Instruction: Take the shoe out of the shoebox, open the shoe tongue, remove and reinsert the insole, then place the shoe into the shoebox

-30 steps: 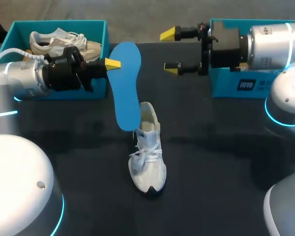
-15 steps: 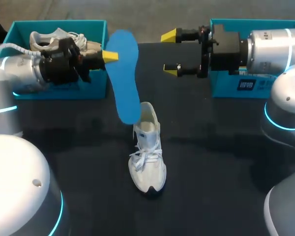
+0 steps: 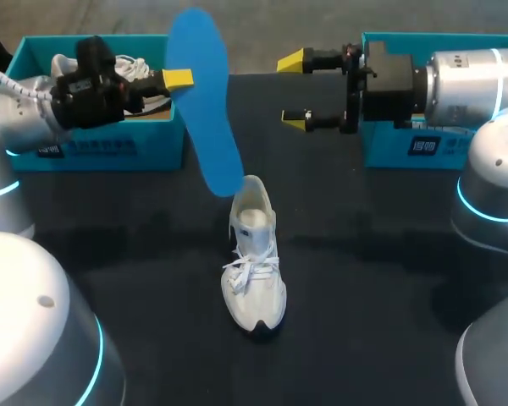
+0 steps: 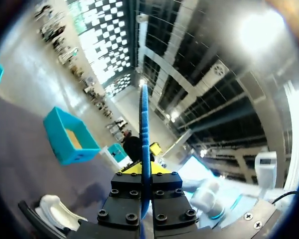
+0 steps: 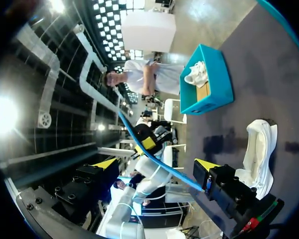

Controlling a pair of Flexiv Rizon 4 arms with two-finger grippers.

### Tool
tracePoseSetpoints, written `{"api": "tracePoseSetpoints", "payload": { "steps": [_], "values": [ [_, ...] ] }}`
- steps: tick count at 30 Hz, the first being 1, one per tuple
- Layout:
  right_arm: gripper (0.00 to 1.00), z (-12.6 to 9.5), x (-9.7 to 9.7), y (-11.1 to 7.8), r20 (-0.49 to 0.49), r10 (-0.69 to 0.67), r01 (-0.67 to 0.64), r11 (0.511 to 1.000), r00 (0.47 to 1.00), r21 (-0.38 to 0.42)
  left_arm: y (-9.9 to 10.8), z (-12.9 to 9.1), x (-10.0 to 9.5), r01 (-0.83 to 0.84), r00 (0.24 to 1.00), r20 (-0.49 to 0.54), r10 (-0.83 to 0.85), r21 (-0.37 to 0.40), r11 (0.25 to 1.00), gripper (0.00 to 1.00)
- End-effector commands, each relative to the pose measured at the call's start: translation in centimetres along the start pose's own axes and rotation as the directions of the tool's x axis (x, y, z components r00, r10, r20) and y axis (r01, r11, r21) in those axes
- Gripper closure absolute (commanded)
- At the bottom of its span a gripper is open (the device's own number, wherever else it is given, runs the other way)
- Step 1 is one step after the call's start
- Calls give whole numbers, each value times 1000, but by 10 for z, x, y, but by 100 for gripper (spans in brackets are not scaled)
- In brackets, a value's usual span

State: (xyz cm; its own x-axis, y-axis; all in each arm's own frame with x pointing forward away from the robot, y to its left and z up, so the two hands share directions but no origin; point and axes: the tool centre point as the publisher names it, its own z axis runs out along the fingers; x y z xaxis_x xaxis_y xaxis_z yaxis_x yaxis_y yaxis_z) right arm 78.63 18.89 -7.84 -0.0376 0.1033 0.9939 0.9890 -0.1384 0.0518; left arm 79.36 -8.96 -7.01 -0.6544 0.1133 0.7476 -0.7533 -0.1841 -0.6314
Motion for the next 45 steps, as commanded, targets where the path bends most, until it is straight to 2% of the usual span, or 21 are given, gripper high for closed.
{"api": "tracePoseSetpoints", "payload": {
  "steps": [1,4,6,9,11,14,15,16,34,36,37,38,39,41,43,45],
  "values": [
    [0,4,0,1,2,0,0,1000,1000,-1,-1,-3,-3,-503,861,-117,495,-50,863,100],
    [0,4,0,1,2,0,0,1000,1000,-1,-5,-1,-5,-606,791,-149,593,-67,792,100],
    [0,4,0,1,2,0,0,1000,1000,-1,-6,-1,-4,-627,773,-181,608,-72,776,100],
    [0,4,0,1,2,0,0,1000,1000,-1,-12,-1,-6,-750,649,-316,692,-112,652,100],
    [0,4,0,1,2,0,0,1000,1000,-1,-15,-1,-9,-785,608,-360,708,-138,604,100],
    [0,4,0,1,2,0,0,1000,1000,-1,-18,0,-15,-879,474,-390,789,-158,450,100],
    [0,4,0,1,2,0,0,1000,1000,-1,-18,0,-15,-879,474,-390,789,-158,450,100],
    [0,4,0,1,2,0,0,1000,1000,-1,-19,1,-25,-933,355,-374,857,-198,300,100],
    [0,4,0,1,2,0,0,1000,1000,-1,-19,1,-25,-933,355,-374,857,-198,300,100],
    [0,4,0,1,2,0,0,1000,1000,-1,-20,1,-22,-956,281,-386,879,-189,222,100],
    [0,4,0,1,2,0,0,1000,1000,-1,-20,1,-22,-956,281,-386,879,-189,222,100],
    [0,4,0,1,2,0,0,1000,1000,-1,-21,2,-20,-977,194,-384,903,-153,145,100],
    [0,4,0,1,2,0,0,1000,1000,-1,-21,1,-19,-985,146,-377,915,-139,100,100],
    [0,4,0,1,2,0,0,1000,1000,-1,-22,1,-21,-991,110,-351,930,-108,76,100],
    [0,4,0,1,2,0,0,1000,1000,-1,-22,1,-24,-996,34,-331,943,-91,4,100],
    [0,4,0,1,2,0,0,1000,1000,-1,-22,0,-28,-998,-3,-326,945,-65,-25,100]
  ]
}}
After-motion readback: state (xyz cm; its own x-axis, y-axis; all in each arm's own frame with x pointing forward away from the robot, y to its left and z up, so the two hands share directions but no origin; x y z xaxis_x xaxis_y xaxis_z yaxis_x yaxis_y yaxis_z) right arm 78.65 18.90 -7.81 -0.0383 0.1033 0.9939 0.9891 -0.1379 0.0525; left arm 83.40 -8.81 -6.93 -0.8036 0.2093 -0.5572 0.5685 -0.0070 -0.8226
